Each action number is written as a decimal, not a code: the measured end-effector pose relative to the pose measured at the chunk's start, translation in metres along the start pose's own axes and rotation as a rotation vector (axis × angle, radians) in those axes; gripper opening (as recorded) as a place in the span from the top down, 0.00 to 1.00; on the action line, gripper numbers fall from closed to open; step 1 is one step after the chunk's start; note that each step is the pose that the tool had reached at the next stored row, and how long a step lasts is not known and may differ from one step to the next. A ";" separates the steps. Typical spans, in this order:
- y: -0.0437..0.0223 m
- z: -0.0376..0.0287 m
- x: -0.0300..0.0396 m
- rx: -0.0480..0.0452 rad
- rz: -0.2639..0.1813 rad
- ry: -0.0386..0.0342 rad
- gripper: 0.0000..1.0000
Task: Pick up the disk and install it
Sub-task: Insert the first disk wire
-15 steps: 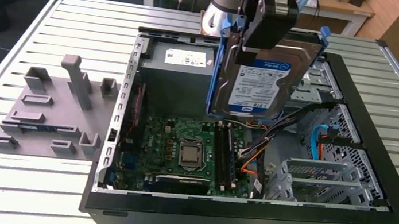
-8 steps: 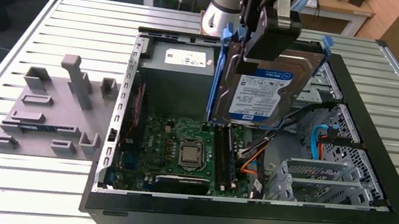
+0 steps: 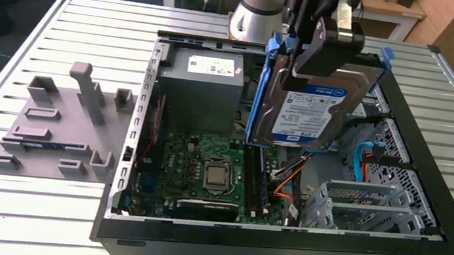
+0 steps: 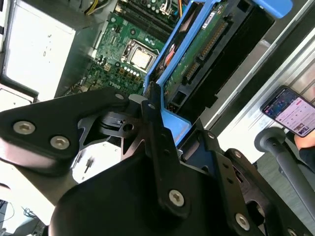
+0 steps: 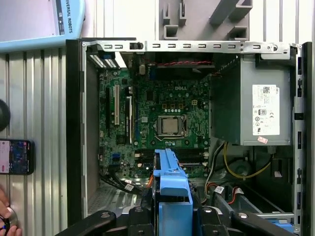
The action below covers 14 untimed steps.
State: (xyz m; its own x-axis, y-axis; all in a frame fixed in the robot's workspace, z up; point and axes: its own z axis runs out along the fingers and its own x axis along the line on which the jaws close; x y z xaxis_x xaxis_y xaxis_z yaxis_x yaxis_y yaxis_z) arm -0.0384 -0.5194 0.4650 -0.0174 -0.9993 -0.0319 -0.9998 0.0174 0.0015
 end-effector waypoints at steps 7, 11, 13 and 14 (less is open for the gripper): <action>-0.0015 0.0006 0.0108 0.0000 0.000 0.0000 0.64; -0.0032 0.0009 0.0193 0.0000 0.000 0.0000 0.64; -0.0081 0.0011 0.0209 0.0000 0.000 0.0001 0.64; -0.0113 0.0013 0.0214 0.0000 0.000 0.0000 0.64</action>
State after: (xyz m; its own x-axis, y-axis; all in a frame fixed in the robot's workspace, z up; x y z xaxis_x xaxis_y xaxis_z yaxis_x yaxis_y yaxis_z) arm -0.0275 -0.5409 0.4630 -0.0175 -0.9993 -0.0319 -0.9998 0.0174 0.0014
